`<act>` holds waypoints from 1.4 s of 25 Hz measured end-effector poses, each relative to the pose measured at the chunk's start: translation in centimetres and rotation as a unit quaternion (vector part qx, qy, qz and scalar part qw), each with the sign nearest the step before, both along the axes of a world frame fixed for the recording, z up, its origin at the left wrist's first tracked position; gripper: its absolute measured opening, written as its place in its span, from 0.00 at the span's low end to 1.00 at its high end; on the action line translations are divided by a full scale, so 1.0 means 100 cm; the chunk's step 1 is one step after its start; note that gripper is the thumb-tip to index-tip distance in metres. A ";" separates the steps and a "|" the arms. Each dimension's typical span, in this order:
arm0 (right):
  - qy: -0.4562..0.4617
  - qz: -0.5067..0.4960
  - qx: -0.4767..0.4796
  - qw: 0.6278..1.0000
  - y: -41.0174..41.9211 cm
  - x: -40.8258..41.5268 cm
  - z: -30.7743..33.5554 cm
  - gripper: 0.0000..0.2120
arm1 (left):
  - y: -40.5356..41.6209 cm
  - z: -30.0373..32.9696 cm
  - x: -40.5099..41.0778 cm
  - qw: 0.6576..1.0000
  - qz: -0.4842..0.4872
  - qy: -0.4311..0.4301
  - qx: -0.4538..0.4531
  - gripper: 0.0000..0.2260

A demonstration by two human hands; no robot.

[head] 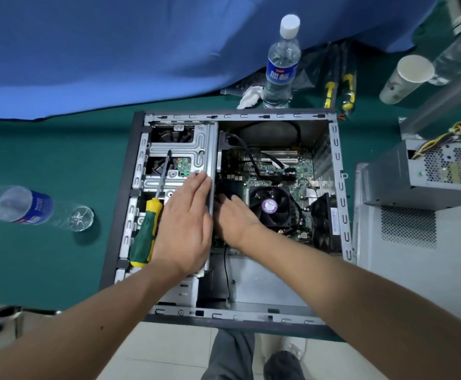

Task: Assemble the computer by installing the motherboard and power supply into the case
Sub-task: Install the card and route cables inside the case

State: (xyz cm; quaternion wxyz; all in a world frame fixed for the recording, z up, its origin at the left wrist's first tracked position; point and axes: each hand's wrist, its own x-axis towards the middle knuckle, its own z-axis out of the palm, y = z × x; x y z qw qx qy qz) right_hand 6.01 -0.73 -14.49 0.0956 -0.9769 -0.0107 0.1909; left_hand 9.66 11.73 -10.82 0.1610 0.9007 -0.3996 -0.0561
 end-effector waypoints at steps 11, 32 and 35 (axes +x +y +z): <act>-0.047 -0.190 0.038 0.980 -0.056 -0.019 0.057 0.25 | 0.000 0.007 0.000 1.000 -0.003 0.023 0.019 0.26; -0.081 -0.530 0.306 0.787 -0.085 0.082 0.060 0.07 | 0.003 0.014 0.007 0.999 -0.011 0.015 0.042 0.27; -0.005 -0.466 0.357 0.810 -0.092 0.073 0.061 0.10 | 0.006 0.016 0.006 0.998 -0.013 0.029 0.049 0.27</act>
